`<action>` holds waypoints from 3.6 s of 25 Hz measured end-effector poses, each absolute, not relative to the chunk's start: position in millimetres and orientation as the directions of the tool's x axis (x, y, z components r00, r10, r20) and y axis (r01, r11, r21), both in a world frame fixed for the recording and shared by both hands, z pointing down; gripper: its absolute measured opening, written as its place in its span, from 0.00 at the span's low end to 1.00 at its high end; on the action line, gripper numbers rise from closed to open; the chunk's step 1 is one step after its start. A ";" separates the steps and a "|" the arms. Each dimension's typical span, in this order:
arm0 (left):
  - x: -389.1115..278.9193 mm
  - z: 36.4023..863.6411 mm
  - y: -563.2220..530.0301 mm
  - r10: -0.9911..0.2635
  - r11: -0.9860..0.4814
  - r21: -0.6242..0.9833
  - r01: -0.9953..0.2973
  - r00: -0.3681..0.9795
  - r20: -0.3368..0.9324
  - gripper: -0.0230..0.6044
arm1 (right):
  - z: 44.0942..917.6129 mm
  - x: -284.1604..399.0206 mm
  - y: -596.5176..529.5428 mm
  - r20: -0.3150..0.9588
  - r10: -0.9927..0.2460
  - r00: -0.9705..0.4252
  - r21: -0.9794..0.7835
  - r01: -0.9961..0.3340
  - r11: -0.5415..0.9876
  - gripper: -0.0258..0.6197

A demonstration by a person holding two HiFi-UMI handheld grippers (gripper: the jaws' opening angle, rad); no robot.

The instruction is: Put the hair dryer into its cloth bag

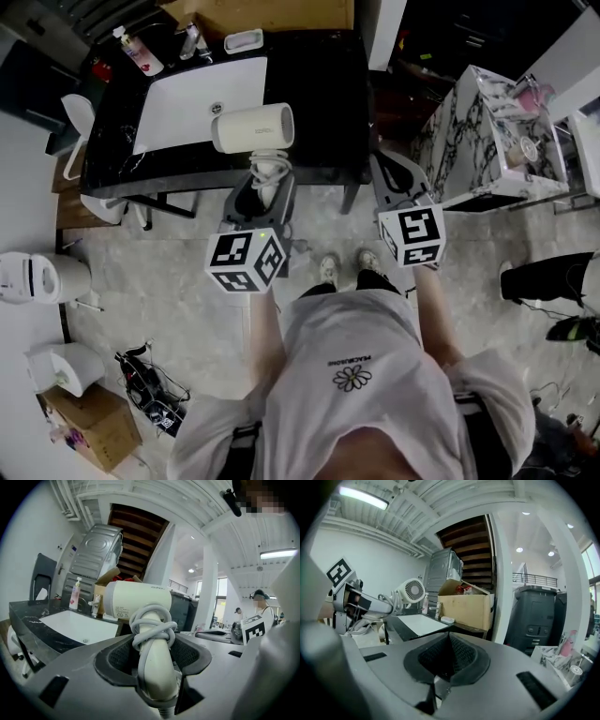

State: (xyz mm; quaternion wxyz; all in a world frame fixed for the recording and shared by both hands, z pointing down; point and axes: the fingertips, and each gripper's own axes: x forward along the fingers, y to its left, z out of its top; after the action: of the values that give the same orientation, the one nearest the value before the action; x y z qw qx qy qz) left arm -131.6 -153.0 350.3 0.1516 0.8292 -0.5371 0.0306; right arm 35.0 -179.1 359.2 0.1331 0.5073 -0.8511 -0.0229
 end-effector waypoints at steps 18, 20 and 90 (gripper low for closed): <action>-122.6 364.2 -168.0 -0.912 -0.248 0.226 -0.942 0.305 0.274 0.42 | 419.0 -16.4 -210.1 0.583 -0.548 -0.599 0.591 -0.149 0.793 0.27; -120.8 366.2 -168.7 -0.912 -0.240 0.230 -0.943 0.300 0.279 0.42 | 433.5 -22.7 -210.1 0.643 -0.495 -0.584 0.585 -0.041 0.810 0.23; -52.0 458.6 -199.7 -0.610 -0.358 0.379 -0.853 0.521 0.597 0.42 | 371.1 -40.1 -247.5 0.485 -0.561 -0.671 0.658 -0.143 0.739 0.07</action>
State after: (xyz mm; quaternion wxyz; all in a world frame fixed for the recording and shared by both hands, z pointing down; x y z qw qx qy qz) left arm -52.0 -199.7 458.6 0.3377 0.8041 -0.4549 0.1803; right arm -40.1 -247.5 371.1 0.3507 0.2038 -0.8640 -0.2982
